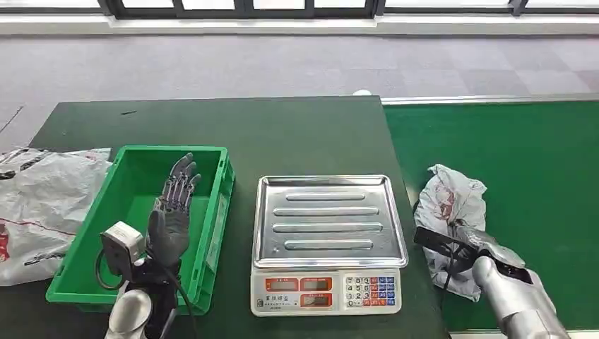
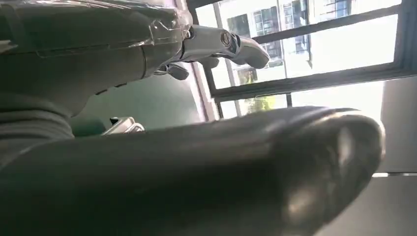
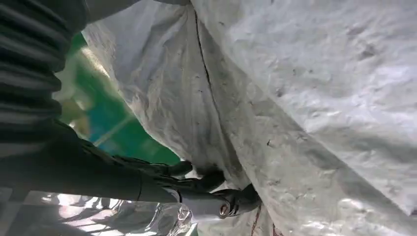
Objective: Moved the parcel from conveyor to table for the left to box.
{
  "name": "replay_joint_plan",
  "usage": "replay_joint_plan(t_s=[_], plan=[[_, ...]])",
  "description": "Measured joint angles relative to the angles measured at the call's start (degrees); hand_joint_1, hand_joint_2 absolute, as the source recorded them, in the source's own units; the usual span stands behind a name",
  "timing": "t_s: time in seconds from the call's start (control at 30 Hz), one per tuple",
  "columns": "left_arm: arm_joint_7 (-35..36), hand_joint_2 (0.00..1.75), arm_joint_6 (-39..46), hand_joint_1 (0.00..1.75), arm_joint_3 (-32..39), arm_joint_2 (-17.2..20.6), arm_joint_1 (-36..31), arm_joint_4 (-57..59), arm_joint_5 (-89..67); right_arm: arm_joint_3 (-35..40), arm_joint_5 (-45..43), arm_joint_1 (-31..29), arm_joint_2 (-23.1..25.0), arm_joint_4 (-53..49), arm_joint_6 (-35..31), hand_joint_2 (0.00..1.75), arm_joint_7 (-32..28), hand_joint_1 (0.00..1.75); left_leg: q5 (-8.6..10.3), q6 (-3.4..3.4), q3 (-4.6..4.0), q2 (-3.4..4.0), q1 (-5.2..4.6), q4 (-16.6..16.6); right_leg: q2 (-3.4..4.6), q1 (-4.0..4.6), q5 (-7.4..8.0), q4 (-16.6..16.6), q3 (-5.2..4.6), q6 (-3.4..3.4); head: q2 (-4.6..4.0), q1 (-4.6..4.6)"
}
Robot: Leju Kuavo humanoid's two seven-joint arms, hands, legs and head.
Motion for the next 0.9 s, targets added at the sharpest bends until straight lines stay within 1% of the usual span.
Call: replay_joint_plan(t_s=[0.13,0.17,0.3,0.33,0.43,0.57,0.63,0.9], plan=[[0.07,0.0,0.11,0.0,-0.02,-0.02,0.01,0.52,0.0,1.22,-0.24,-1.32,-0.09,2.66,0.2,1.75,-0.09,0.0,-0.02,0.04,0.1,-0.02,0.0,0.0,-0.03,-0.01,-0.01,-0.09,0.18,0.03,-0.02,-0.02],[0.09,0.0,0.13,0.0,-0.02,-0.02,0.01,0.63,0.0,1.35,-0.28,-1.54,-0.09,3.06,0.2,1.75,-0.09,1.75,-0.01,0.05,0.12,-0.02,0.0,0.0,-0.03,-0.01,0.0,-0.12,0.22,0.05,-0.02,0.0],[0.07,0.0,0.53,0.0,-0.04,0.0,0.1,0.81,0.07,2.25,-0.35,-2.05,-0.07,4.06,-1.29,1.75,-0.9,1.75,0.02,0.1,0.06,-0.06,0.0,0.01,-0.09,-0.03,0.06,-0.15,0.37,0.12,-0.02,0.0],[-0.04,0.0,0.68,0.0,-0.04,0.02,0.16,0.81,0.17,2.84,-0.33,-2.07,0.0,4.19,-2.4,1.75,-1.87,1.75,0.01,0.11,-0.27,-0.05,0.0,0.01,-0.08,-0.03,0.06,-0.17,0.43,0.13,-0.02,0.0],[-0.18,0.0,0.7,0.0,-0.04,0.13,0.21,0.81,0.5,4.0,-0.59,-2.12,0.26,4.19,-3.91,1.75,-3.32,1.75,-0.09,0.15,-0.23,0.01,0.0,0.0,-0.02,-0.03,0.04,-0.21,0.47,0.13,-0.02,0.0],[-0.24,0.0,0.7,0.0,-0.04,0.28,0.19,0.83,0.72,5.37,-0.59,-2.53,0.57,4.19,-4.48,1.75,-3.32,1.75,-0.06,0.16,-0.16,0.01,-0.01,0.01,-0.01,-0.04,0.06,-0.22,0.45,0.15,-0.02,-0.02],[-0.24,0.0,0.72,0.0,-0.04,0.31,0.16,0.87,0.77,5.97,-0.63,-2.86,0.57,4.19,-4.57,1.75,-3.32,1.75,-0.01,0.16,0.18,-0.02,-0.01,0.02,-0.05,-0.03,0.09,-0.21,0.41,0.15,-0.02,0.0],[-0.46,0.0,1.09,0.0,-0.04,0.42,0.22,1.31,1.12,8.61,-1.18,-3.16,0.57,4.15,-4.96,1.75,-4.02,1.75,0.01,0.1,0.15,-0.05,0.03,0.01,-0.04,0.01,0.1,-0.2,0.33,0.15,-0.02,0.0]])
